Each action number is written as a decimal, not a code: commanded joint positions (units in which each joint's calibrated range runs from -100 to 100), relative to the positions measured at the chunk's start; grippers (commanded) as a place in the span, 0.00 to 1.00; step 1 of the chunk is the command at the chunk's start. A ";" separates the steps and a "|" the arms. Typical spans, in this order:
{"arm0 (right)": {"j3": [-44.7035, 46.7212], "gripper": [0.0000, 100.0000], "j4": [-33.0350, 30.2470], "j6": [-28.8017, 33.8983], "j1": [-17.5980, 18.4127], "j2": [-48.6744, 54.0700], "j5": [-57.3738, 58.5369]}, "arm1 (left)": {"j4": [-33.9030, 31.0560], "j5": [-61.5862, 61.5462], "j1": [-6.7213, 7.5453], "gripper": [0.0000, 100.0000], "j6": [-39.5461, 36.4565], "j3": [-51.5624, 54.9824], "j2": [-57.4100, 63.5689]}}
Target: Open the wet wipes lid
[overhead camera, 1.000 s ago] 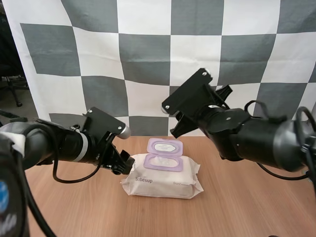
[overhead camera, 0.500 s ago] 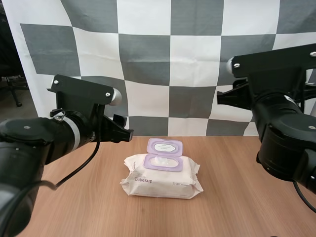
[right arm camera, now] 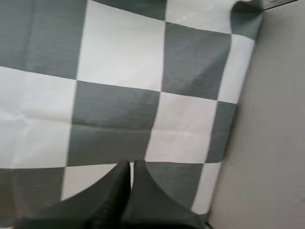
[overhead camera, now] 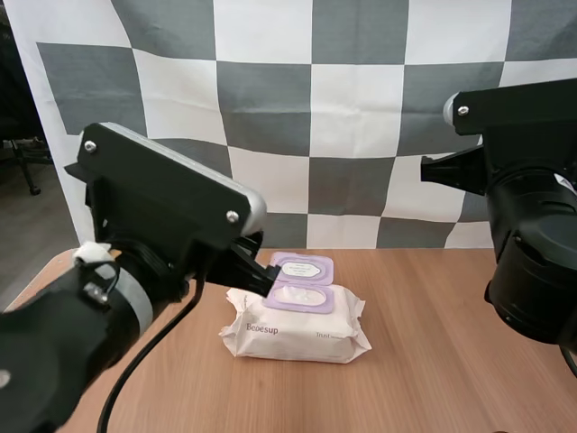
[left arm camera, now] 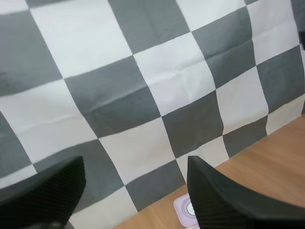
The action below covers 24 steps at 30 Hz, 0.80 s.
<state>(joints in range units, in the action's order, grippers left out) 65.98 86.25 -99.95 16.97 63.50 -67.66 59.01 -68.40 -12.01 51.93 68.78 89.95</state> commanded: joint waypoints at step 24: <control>20.31 0.00 13.72 -0.05 -11.80 36.50 68.22 | -3.56 27.00 0.04 0.00 -20.45 10.98 5.65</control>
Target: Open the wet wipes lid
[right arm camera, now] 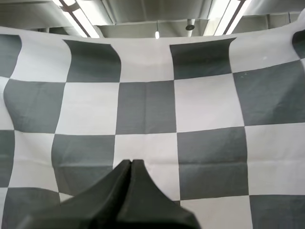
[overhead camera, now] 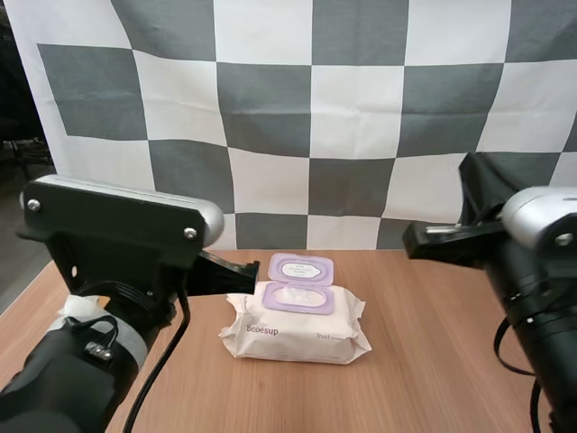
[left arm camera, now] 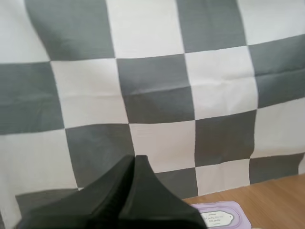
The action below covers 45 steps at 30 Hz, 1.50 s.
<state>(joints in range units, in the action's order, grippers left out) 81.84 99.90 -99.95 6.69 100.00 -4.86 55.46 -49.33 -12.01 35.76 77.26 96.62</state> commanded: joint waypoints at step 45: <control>18.16 0.00 0.10 -0.05 -6.43 0.00 3.97 | -35.65 24.44 12.64 0.33 -29.95 22.74 3.38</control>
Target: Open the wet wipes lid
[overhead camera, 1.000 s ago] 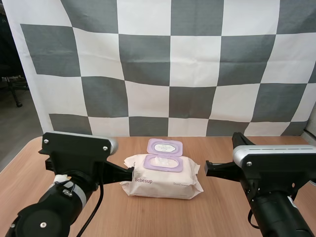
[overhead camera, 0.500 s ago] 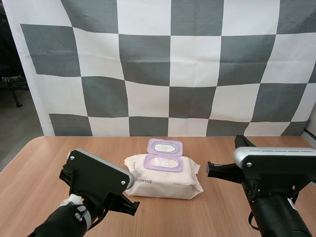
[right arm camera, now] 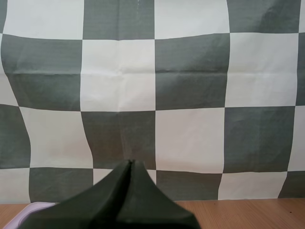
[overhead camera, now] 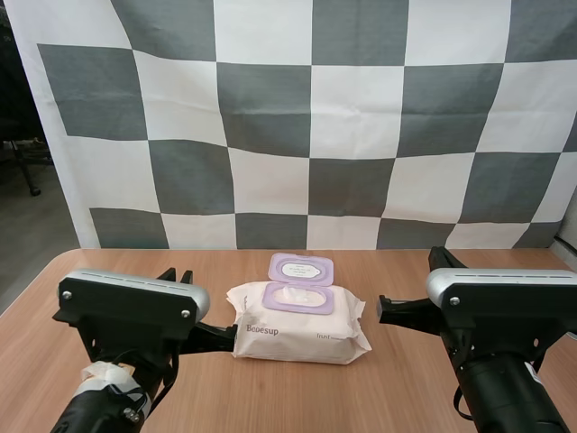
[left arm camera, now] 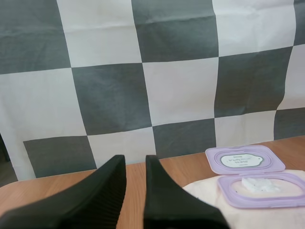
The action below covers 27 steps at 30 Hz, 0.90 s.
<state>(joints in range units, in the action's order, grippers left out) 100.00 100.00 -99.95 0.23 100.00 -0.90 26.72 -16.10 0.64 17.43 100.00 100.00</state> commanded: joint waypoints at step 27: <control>0.00 0.00 0.00 15.09 0.04 0.00 -11.04 | -16.35 -14.46 0.00 0.34 -22.17 0.00 0.00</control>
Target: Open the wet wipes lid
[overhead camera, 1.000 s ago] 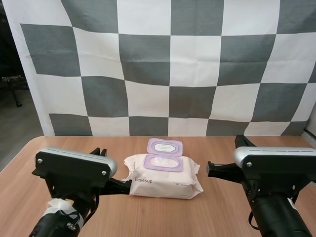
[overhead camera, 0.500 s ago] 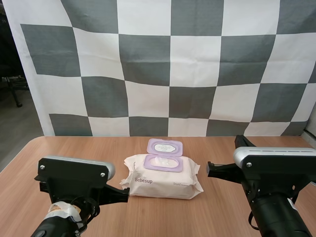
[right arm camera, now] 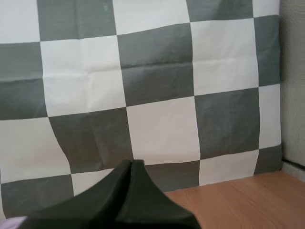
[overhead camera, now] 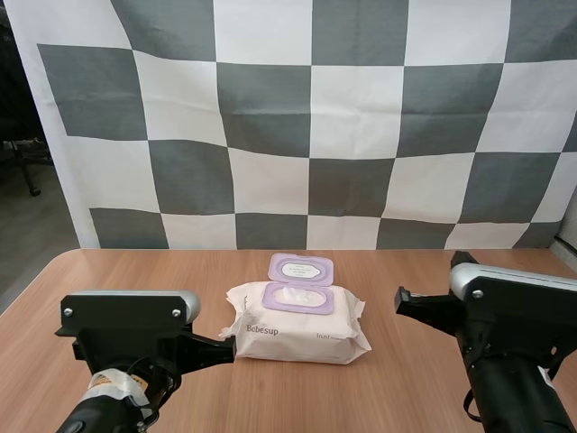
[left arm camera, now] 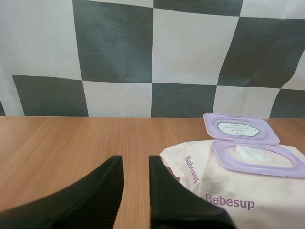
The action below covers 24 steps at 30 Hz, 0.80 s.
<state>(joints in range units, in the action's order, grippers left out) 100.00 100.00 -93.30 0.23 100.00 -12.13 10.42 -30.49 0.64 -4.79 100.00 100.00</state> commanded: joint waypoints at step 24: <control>0.00 0.00 -24.62 20.53 0.04 0.00 6.68 | -0.23 -0.28 0.26 0.00 -0.33 0.00 0.00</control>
<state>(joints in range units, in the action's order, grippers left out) 100.00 95.73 -88.32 0.23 100.00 -5.94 10.31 -30.67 0.71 -5.05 100.00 100.00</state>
